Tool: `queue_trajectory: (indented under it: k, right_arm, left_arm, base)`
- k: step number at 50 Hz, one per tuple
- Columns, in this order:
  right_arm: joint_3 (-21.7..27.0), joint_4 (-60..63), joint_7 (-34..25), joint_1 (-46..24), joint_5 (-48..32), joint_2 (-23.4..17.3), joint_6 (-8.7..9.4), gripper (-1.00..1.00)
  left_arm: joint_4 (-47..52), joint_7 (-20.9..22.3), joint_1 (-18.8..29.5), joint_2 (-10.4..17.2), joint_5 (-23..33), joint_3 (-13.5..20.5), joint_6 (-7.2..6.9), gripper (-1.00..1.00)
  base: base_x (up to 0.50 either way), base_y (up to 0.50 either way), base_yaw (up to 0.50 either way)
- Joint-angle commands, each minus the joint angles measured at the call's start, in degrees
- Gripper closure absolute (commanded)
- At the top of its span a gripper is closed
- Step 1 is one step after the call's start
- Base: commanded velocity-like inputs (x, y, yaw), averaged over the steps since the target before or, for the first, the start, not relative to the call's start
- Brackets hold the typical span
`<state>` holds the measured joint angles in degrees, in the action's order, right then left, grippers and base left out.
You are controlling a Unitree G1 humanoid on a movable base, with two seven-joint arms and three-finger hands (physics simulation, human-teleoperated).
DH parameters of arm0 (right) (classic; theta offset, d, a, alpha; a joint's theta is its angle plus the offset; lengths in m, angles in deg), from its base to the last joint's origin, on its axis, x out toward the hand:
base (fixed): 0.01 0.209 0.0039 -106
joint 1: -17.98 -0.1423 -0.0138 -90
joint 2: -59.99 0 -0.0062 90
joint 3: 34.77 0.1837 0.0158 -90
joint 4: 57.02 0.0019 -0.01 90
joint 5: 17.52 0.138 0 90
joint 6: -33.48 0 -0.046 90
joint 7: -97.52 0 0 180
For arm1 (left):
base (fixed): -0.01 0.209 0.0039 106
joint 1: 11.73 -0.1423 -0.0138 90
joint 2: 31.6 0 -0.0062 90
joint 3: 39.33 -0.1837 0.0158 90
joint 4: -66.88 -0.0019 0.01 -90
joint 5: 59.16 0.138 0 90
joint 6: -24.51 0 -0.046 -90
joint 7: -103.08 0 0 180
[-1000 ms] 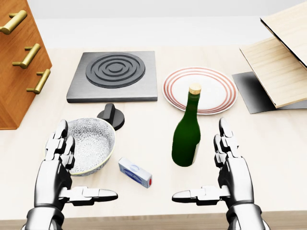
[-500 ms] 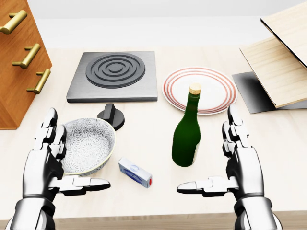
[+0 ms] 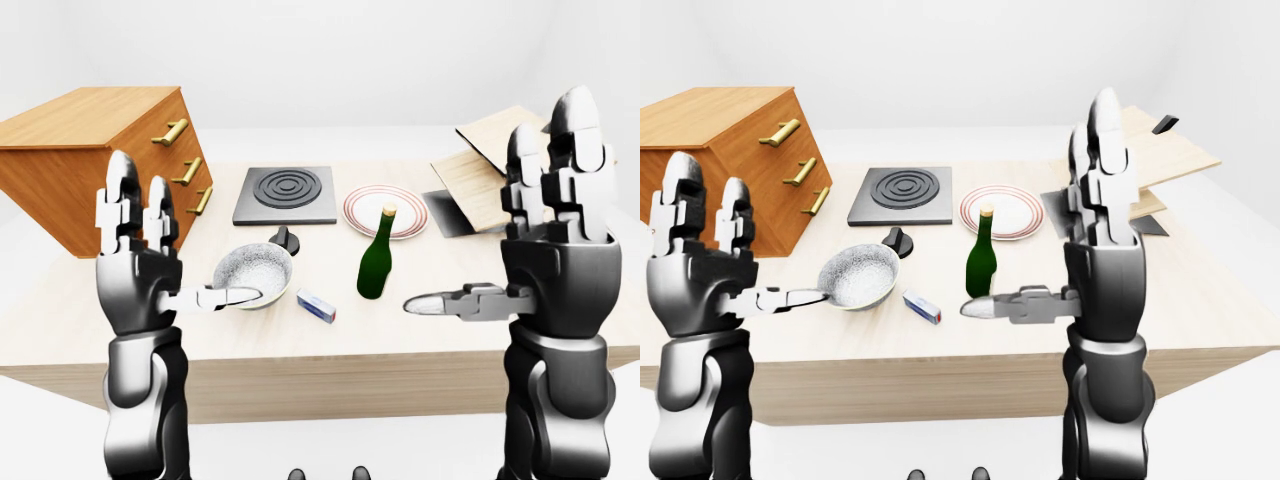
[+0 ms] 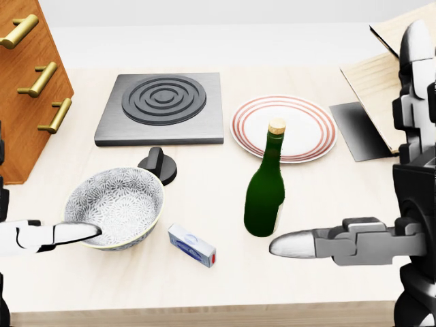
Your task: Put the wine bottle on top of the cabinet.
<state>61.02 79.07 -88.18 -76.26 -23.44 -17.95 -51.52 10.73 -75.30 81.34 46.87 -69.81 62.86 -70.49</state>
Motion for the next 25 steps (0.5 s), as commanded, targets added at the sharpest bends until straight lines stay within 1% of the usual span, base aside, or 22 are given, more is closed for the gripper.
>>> queue_trajectory:
  k: [1,4,5,6,10,15,25]
  right_arm:
    - [0.44,8.41,-1.46,-4.53,-1.87,-1.06,0.0,-1.0]
    - [1.19,9.98,-2.12,-5.65,-1.87,-1.46,0.0,-1.0]
    - [1.22,10.03,-2.14,-5.7,-1.85,-1.47,0.0,-1.0]
    - [0.77,10.45,-2.89,-5.41,-2.38,-2.36,0.0,-1.0]
    - [1.44,9.65,-4.24,-4.99,-2.83,-2.22,0.0,-1.0]
    - [2.2,9.48,-4.64,-4.32,-2.67,-1.73,0.0,-1.0]
    - [2.23,8.56,-4.32,-3.06,-2.23,-1.16,0.0,-1.0]
  left_arm:
    - [5.22,-2.04,0.57,0.49,-3.31,1.96,0.0,-1.0]
    - [6.79,-3.11,1.88,1.22,-4.95,3.3,0.0,-1.0]
    - [6.83,-3.21,1.9,1.31,-5.06,3.31,0.0,-1.0]
    - [6.82,-3.32,1.65,1.24,-5.14,3.34,0.0,-1.0]
    - [5.98,-3.31,0.67,0.85,-5.18,2.8,0.0,-1.0]
    - [5.63,-3.49,1.04,1.24,-5.66,3.4,0.0,-1.0]
    - [3.51,-2.75,-0.19,0.66,-4.78,2.74,0.0,-1.0]
  base:
    - [0.0,0.0,0.0]
    - [0.0,0.0,0.0]
    - [0.0,0.0,0.0]
    - [0.0,0.0,0.0]
    - [0.17,0.0,0.0]
    - [0.4,0.0,0.0]
    - [0.46,0.0,0.0]
